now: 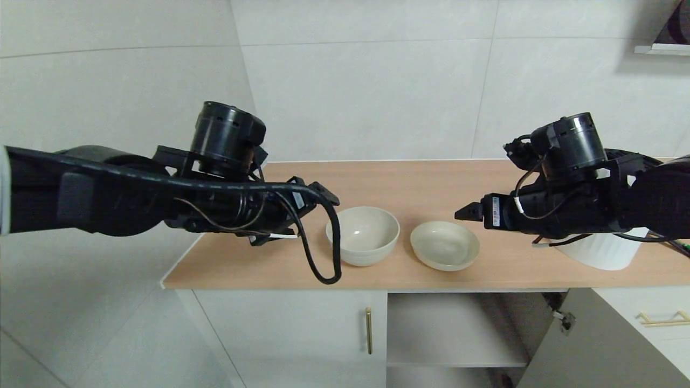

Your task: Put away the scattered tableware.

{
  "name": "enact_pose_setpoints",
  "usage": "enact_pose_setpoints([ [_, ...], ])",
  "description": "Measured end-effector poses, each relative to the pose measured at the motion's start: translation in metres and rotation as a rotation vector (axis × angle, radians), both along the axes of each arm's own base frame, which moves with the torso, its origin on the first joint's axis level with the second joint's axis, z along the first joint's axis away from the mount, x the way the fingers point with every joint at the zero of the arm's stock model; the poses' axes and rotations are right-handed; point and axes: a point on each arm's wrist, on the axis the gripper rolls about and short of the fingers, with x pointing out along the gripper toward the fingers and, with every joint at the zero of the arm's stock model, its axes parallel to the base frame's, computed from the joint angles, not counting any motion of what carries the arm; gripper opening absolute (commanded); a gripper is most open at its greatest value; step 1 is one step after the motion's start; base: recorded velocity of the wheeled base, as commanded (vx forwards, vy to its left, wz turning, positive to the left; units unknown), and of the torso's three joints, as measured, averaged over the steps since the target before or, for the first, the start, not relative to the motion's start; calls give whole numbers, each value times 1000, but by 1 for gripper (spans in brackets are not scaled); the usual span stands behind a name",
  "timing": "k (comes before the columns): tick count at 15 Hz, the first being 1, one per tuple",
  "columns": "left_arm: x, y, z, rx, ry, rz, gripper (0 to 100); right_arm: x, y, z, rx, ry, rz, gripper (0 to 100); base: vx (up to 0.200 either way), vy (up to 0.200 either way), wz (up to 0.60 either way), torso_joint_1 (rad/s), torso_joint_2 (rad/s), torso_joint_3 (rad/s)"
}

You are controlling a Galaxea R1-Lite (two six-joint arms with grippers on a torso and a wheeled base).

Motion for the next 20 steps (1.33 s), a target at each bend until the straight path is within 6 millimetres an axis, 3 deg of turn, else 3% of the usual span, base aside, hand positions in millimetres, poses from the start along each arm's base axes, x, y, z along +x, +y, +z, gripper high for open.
enact_pose_setpoints([
  [7,36,-19,-43,19,83,111,100,3,0,-5,-5,8,-5,100,0,0,0,0,0,0],
  [16,48,-30,-65,49,117,121,100,4,0,-5,-3,7,-5,100,0,0,0,0,0,0],
  [17,48,-31,-66,51,120,119,0,4,0,-5,-3,7,-4,100,0,0,0,0,0,0],
  [20,48,-31,-68,56,125,116,0,4,0,-5,-3,6,-4,100,0,0,0,0,0,0],
])
